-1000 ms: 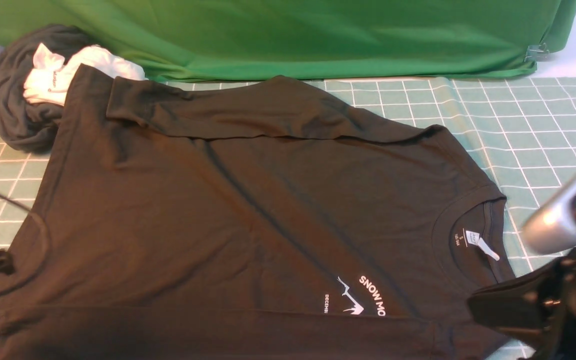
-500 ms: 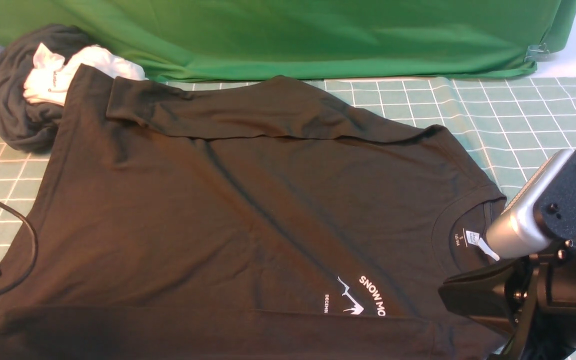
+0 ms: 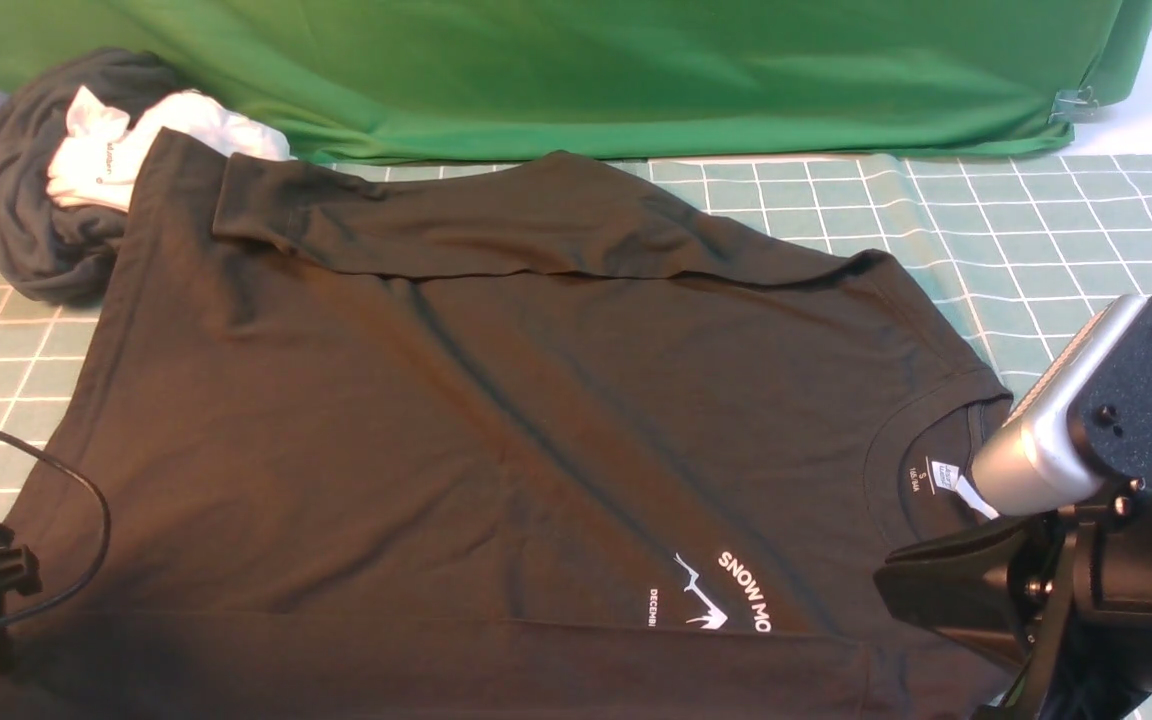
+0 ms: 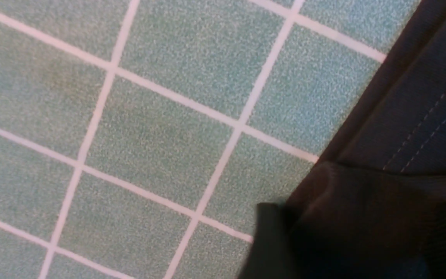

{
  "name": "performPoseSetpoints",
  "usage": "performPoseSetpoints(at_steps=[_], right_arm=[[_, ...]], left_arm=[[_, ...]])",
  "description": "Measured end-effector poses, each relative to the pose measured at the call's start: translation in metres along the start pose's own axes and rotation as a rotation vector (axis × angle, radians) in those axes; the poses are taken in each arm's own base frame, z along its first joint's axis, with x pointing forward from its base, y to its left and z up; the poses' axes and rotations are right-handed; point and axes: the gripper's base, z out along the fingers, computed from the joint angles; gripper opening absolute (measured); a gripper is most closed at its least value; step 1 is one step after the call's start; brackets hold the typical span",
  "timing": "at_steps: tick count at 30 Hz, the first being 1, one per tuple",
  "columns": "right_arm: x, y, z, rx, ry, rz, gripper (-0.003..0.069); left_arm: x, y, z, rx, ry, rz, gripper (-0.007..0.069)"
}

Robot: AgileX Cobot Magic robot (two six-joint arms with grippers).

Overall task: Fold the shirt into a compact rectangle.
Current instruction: 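Grasp the left edge of the dark T-shirt lying flat on the table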

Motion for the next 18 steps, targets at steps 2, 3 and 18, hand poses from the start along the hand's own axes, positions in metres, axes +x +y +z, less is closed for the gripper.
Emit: performPoseSetpoints(at_steps=[2,3,18], right_arm=[[-0.001,0.000,0.000,0.001,-0.011,-0.009,0.0042],[-0.001,0.000,0.000,0.002,-0.013,-0.012,0.0043],[-0.004,-0.001,0.000,0.006,-0.046,-0.018,0.0057]], left_arm=[[0.000,0.000,0.002,0.002,0.008,-0.002,0.0260],[0.000,0.000,0.003,0.002,0.013,-0.001,0.0152],[-0.001,-0.003,-0.060,0.086,-0.123,-0.023,0.0012]])
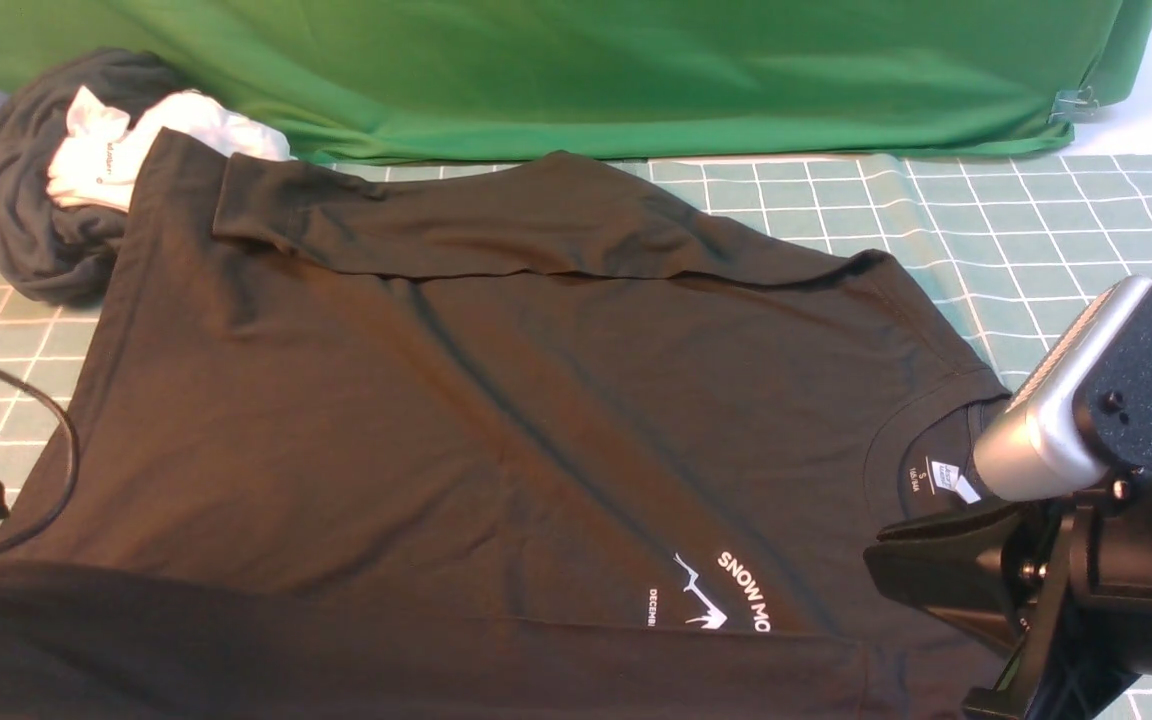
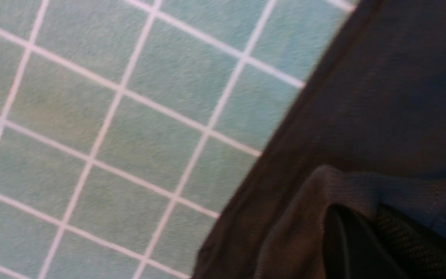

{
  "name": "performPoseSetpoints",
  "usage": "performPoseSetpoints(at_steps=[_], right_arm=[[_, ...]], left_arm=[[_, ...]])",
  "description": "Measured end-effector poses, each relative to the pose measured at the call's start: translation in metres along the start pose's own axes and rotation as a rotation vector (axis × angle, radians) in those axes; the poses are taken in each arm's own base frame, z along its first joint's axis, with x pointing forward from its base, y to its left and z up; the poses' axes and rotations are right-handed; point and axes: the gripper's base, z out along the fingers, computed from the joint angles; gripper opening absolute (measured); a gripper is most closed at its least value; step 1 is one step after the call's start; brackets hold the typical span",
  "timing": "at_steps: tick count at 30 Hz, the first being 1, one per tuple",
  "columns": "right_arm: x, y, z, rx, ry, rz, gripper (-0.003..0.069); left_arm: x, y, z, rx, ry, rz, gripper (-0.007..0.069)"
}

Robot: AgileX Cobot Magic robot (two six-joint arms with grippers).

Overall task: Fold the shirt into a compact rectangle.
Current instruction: 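Grasp the left edge of the dark T-shirt lying flat on the table, then fold the left side of the black T-shirt inward over its body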

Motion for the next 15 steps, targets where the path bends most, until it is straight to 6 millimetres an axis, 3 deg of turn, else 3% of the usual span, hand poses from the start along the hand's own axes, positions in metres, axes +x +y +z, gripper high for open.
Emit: performPoseSetpoints(at_steps=[6,12,13,15], right_arm=[[-0.004,-0.013,-0.001,0.060,-0.043,0.028,0.0060],[-0.001,-0.051,-0.009,0.221,-0.036,0.132,0.0061],[-0.001,-0.052,-0.010,0.226,-0.035,0.137,0.0061],[0.003,-0.066,-0.015,0.285,-0.013,0.180,0.0061]], left_arm=[[0.000,-0.023,-0.018,0.099,-0.069,0.079,0.0012],[-0.010,-0.075,-0.043,0.118,-0.175,0.246,0.0012],[-0.011,-0.077,-0.044,0.119,-0.180,0.253,0.0011],[-0.022,-0.093,-0.062,0.136,-0.246,0.292,0.0011]])
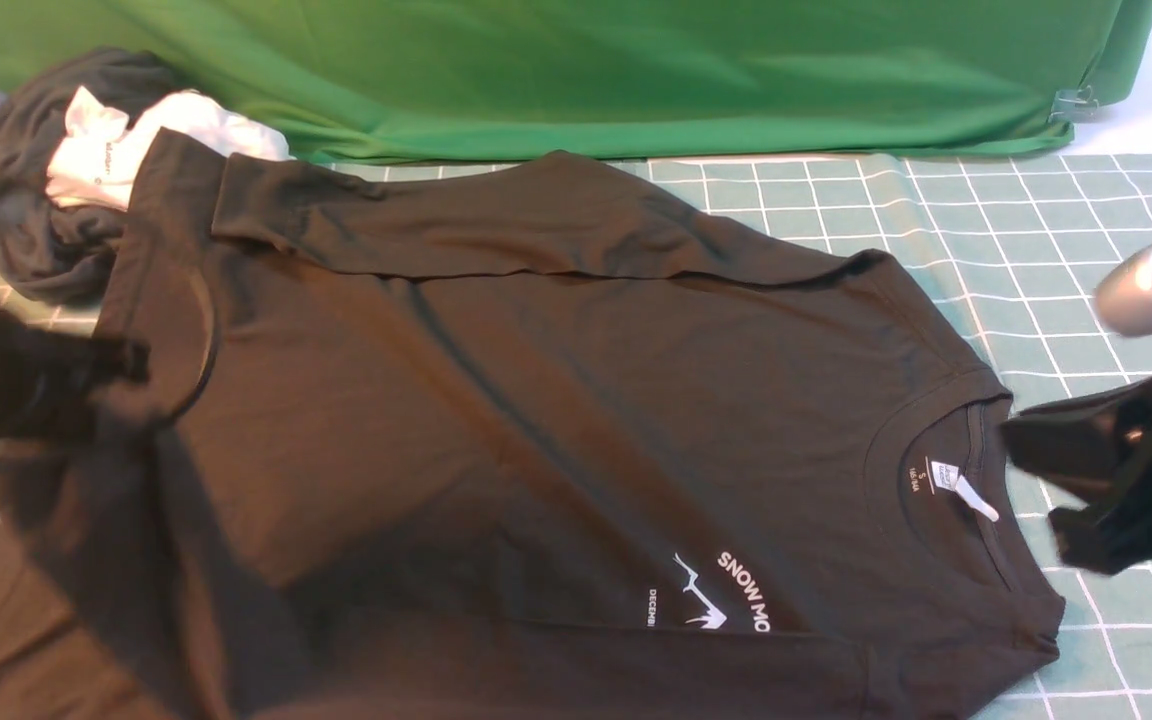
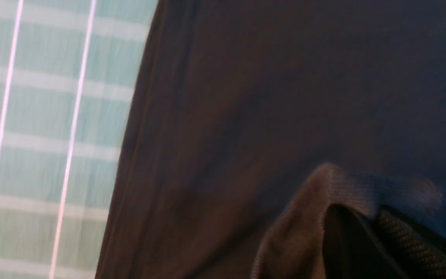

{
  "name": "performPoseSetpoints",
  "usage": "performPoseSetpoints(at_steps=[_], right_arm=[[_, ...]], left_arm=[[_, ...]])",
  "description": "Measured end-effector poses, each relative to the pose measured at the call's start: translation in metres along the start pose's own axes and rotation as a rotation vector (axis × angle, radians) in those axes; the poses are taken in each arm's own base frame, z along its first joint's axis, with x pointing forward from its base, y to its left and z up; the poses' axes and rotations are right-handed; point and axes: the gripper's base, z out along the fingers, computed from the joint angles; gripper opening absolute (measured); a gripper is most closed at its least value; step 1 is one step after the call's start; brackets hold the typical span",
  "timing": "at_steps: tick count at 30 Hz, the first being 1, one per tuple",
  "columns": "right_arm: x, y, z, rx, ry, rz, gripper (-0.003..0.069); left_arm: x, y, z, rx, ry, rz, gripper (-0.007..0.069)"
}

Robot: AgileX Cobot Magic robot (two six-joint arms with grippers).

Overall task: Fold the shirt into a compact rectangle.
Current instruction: 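Fold the left side of the black T-shirt inward over its body, then grab the top left corner of the dark shirt with the left gripper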

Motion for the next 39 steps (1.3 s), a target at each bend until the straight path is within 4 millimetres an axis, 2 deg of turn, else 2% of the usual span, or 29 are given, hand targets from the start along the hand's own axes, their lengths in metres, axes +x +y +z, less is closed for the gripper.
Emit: performPoseSetpoints(at_steps=[3,4,7,9,12,14,22,25,26,28,31,32,35,39], right_arm=[[0.001,-0.007,-0.001,0.027,0.013,0.019,0.0061],[0.002,-0.009,-0.001,0.036,0.020,0.020,0.0061],[0.002,-0.010,-0.001,0.040,0.027,0.020,0.0061],[0.002,-0.010,-0.001,0.039,0.028,0.020,0.0064],[0.002,-0.010,-0.001,0.039,0.028,0.020,0.0067],[0.002,-0.010,-0.001,0.039,0.028,0.020,0.0069],[0.002,-0.009,-0.001,0.031,0.026,0.032,0.0076],[0.002,-0.009,-0.001,0.030,0.026,0.034,0.0079],[0.002,-0.009,-0.001,0.028,0.026,0.036,0.0083],[0.002,-0.009,-0.001,0.028,0.026,0.036,0.0085],[0.002,-0.009,-0.001,0.028,0.026,0.036,0.0090],[0.002,-0.009,-0.001,0.028,0.025,0.037,0.0090],[0.002,-0.009,-0.001,0.028,0.025,0.037,0.0092],[0.002,-0.009,-0.001,0.028,0.025,0.037,0.0092]], left_arm=[[-0.019,-0.007,-0.013,0.000,-0.051,0.029,0.0011],[-0.031,-0.007,-0.020,-0.021,-0.068,0.049,0.0011],[-0.052,-0.003,-0.030,-0.101,-0.104,0.097,0.0011],[-0.063,-0.002,-0.027,-0.125,-0.113,0.110,0.0011],[-0.070,-0.003,-0.012,-0.128,-0.084,0.118,0.0011],[-0.072,-0.003,0.013,-0.138,-0.023,0.119,0.0011],[-0.075,0.003,0.088,-0.222,0.078,0.155,0.0011],[-0.076,0.002,0.102,-0.221,0.077,0.169,0.0011],[-0.076,0.003,0.114,-0.228,0.078,0.180,0.0020],[-0.075,0.004,0.120,-0.238,0.080,0.177,0.0029],[-0.075,0.007,0.128,-0.273,0.086,0.168,0.0106],[-0.075,0.007,0.128,-0.275,0.085,0.167,0.0106],[-0.078,0.009,0.127,-0.303,0.071,0.178,0.0246],[-0.088,0.006,0.121,-0.288,0.042,0.116,0.0377]])
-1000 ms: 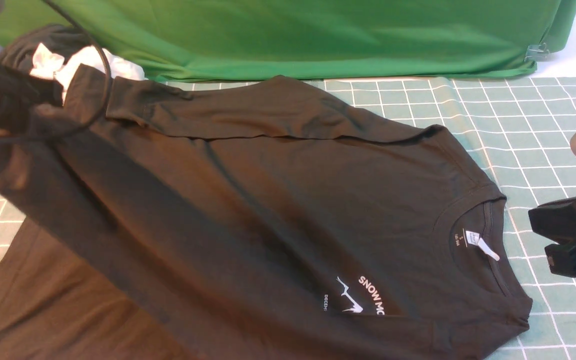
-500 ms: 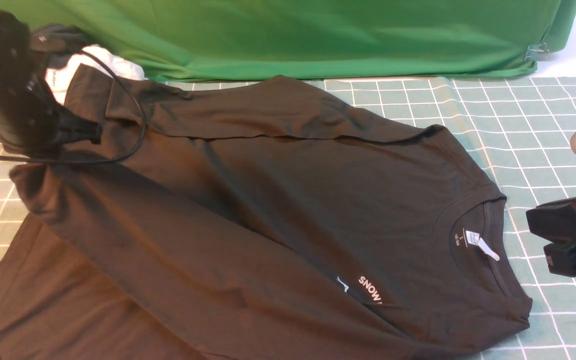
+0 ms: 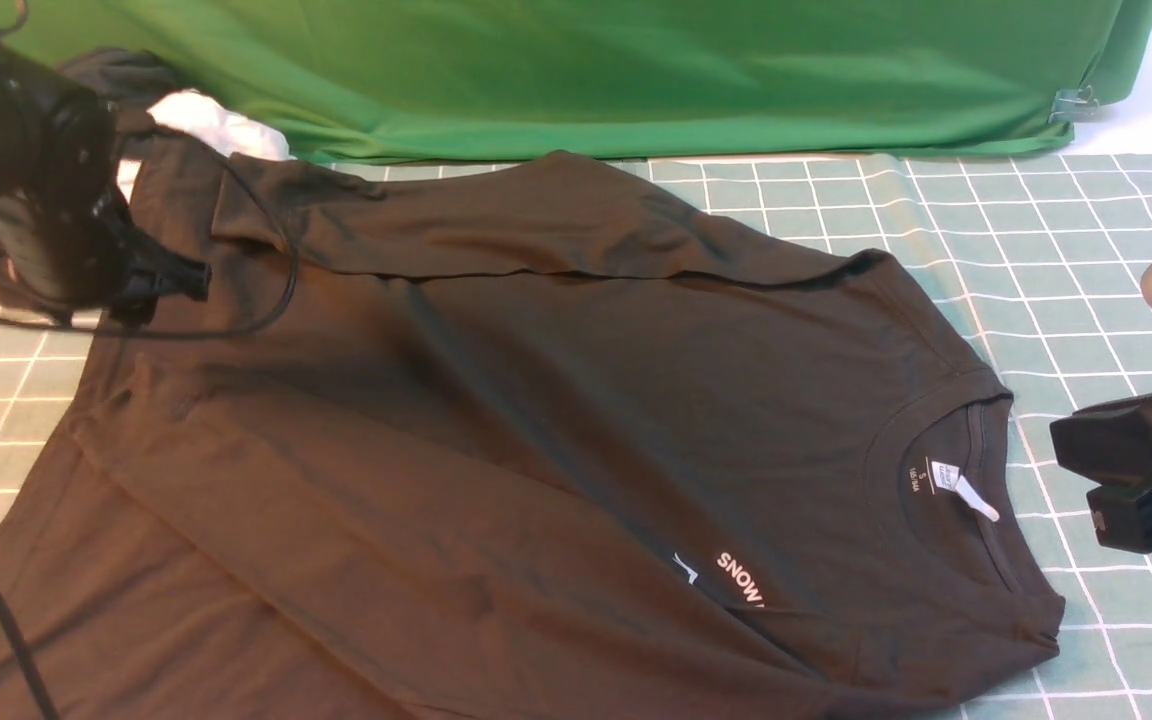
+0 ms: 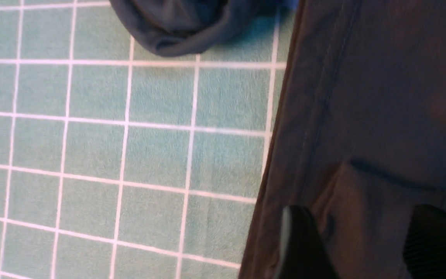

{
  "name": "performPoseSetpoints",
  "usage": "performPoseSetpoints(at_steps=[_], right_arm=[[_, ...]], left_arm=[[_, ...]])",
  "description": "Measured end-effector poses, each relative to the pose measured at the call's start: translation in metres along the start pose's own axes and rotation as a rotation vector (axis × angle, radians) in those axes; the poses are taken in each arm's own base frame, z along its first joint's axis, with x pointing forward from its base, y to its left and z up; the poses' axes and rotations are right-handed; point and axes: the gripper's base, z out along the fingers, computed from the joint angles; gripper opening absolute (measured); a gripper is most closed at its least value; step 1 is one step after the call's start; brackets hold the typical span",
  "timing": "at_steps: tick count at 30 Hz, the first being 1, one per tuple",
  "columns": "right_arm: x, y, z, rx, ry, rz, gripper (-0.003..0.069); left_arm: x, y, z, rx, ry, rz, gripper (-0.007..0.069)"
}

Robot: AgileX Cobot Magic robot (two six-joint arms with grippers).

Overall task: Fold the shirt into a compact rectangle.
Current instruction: 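Grab the top left corner of the dark shirt with the left gripper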

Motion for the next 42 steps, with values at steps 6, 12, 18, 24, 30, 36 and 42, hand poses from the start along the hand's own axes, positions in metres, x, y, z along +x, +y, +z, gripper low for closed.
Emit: performPoseSetpoints(at_steps=[6,12,18,24,30,36,42], right_arm=[[0.000,0.000,0.000,0.000,-0.001,0.000,0.0092],[0.000,0.000,0.000,0.000,-0.001,0.000,0.0092],[0.000,0.000,0.000,0.000,-0.001,0.000,0.0092],[0.000,0.000,0.000,0.000,-0.001,0.001,0.0092],[0.000,0.000,0.000,0.000,-0.001,0.001,0.0092],[0.000,0.000,0.000,-0.001,0.000,0.001,0.0099],[0.000,0.000,0.000,-0.001,0.000,0.001,0.0106]], left_arm=[[-0.036,-0.006,-0.019,0.135,-0.137,-0.170,0.0438],[-0.066,-0.020,0.010,0.192,-0.169,-0.226,0.0436],[-0.072,-0.032,0.043,0.200,-0.134,-0.236,0.0436],[-0.075,-0.039,0.061,0.220,-0.171,-0.244,0.0436],[-0.070,-0.043,0.077,0.217,-0.150,-0.238,0.0411],[-0.068,-0.046,0.084,0.217,-0.138,-0.235,0.0117],[-0.074,-0.041,0.068,0.221,-0.173,-0.231,0.0018]])
